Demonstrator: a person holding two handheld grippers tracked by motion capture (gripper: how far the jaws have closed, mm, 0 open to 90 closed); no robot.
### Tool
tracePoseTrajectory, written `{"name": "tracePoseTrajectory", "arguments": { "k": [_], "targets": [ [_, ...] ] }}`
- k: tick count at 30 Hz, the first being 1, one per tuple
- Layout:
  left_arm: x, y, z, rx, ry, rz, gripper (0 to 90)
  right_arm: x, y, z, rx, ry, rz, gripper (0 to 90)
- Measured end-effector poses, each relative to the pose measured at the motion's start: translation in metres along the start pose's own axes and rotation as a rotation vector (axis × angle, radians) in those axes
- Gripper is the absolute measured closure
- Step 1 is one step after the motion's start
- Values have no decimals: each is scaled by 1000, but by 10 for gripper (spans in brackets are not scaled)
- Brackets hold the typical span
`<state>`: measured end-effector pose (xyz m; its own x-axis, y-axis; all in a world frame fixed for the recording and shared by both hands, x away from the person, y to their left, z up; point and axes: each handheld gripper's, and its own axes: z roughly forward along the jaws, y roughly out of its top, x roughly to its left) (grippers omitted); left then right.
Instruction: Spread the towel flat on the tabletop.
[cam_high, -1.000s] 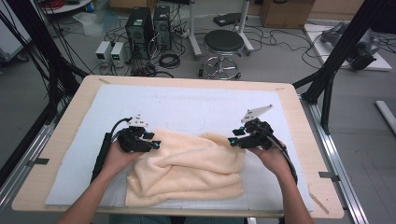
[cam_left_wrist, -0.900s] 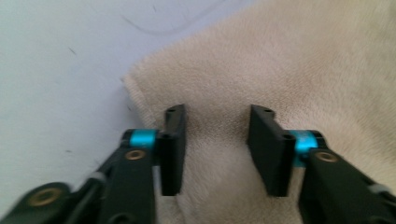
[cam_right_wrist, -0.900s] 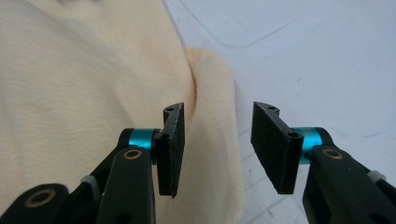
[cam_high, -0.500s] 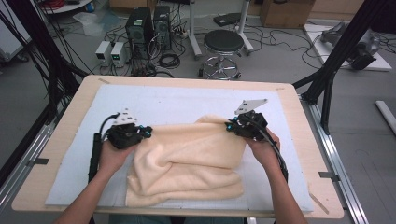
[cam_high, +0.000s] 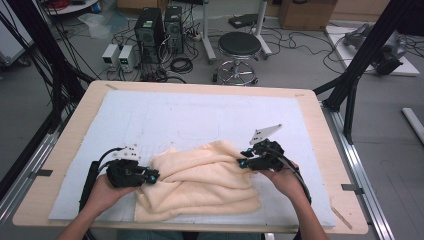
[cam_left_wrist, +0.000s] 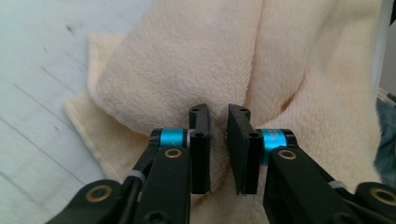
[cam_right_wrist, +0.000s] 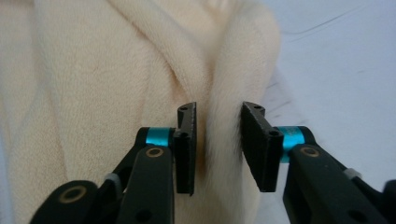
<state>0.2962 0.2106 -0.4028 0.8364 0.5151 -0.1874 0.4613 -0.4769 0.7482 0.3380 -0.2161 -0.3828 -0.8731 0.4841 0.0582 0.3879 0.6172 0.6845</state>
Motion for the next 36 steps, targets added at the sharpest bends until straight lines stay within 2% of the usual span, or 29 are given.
{"name": "tracePoseTrajectory", "arguments": {
  "k": [3,5,6,8,9,10,12,14,16,17,19,21,24,29,33,36],
  "targets": [
    [8,18,-2,-51,24,4,684,-4,2,-8,-12,-9,9,619],
    [15,28,1,-74,43,0,625,-7,2,-4,22,19,15,599],
    [18,32,5,-77,65,5,596,-8,2,0,41,19,13,587],
    [26,37,15,-66,98,3,491,-12,0,7,77,14,28,554],
    [30,39,22,-59,104,-3,470,-16,-1,11,94,7,31,551],
    [33,41,27,-36,108,-1,462,-19,-3,14,111,-5,54,552],
    [40,41,39,-12,115,-22,441,-27,-5,21,127,32,91,570],
    [46,39,52,44,108,-57,464,-28,-6,26,150,49,98,631],
    [49,36,60,113,107,-61,577,-27,-6,29,160,72,73,713],
    [48,35,61,112,120,-50,657,-26,-6,29,167,77,70,766],
    [47,36,57,98,109,-47,804,-24,-5,29,173,70,49,814],
    [43,37,53,96,114,-29,836,-24,-4,25,157,53,34,836],
    [37,39,42,69,119,-9,850,-20,-1,12,98,28,26,846],
    [19,42,13,-37,127,18,852,-10,3,-14,5,8,-2,848],
    [-2,42,-10,-78,116,68,852,4,8,-35,-31,14,-28,847],
    [-15,35,-20,-89,83,87,851,20,9,-44,-32,45,-67,847]
  ]
}}
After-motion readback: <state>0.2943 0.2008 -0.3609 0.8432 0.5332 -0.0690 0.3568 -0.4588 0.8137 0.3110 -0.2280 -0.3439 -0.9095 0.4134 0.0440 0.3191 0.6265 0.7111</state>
